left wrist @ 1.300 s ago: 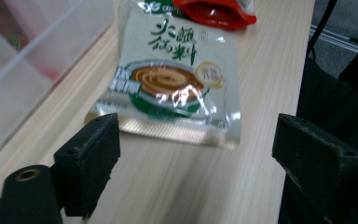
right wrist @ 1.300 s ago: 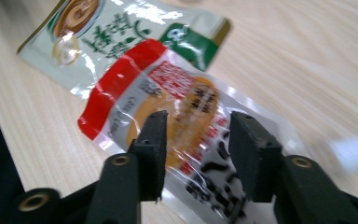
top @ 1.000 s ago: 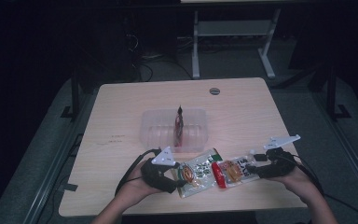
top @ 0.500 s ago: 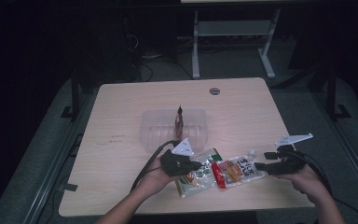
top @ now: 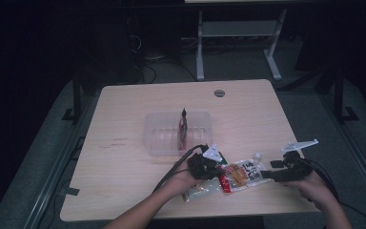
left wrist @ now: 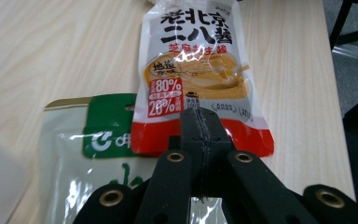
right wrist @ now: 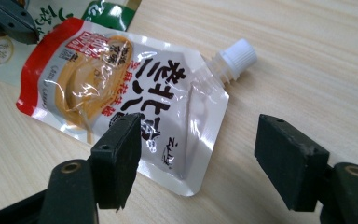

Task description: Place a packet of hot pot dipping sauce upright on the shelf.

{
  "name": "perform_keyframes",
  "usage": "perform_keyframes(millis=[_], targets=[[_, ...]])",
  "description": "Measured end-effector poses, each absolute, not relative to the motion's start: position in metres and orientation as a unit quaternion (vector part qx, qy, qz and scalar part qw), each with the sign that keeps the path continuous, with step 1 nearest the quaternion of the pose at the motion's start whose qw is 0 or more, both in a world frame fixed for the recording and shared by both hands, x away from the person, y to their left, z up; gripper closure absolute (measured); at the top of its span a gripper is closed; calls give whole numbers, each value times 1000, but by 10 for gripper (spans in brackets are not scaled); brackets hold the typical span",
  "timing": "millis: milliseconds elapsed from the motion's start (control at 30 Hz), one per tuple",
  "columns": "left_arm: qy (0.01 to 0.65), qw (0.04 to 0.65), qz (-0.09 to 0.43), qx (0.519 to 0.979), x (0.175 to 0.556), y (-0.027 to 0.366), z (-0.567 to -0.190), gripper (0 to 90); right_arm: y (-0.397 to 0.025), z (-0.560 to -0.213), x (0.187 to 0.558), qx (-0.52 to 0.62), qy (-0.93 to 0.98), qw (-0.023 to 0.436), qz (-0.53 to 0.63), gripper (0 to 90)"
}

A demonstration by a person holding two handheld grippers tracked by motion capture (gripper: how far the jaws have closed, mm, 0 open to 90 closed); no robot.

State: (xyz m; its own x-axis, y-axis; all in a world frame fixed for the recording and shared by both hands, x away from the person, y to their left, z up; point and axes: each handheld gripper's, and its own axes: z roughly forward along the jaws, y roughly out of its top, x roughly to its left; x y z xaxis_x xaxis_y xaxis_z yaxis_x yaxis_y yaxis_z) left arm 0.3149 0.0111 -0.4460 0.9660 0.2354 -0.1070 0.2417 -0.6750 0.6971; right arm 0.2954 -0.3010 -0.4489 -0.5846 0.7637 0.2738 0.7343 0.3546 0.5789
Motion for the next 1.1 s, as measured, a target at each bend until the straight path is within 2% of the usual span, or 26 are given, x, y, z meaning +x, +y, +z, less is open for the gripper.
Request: perform_keyframes(millis=[367,800,1033,1100], targets=[[134,358,-7,924,320,5,-458,896,-299,-458,299,452,826,1,336,314],[137,357,-11,924,320,4,-464,897,-291,-463,303,432,825,-42,362,396],[138,357,-14,924,321,4,-464,898,-288,-467,308,430,813,-80,384,500],[139,358,-14,923,321,4,-464,898,-290,-468,309,432,812,-84,384,569]])
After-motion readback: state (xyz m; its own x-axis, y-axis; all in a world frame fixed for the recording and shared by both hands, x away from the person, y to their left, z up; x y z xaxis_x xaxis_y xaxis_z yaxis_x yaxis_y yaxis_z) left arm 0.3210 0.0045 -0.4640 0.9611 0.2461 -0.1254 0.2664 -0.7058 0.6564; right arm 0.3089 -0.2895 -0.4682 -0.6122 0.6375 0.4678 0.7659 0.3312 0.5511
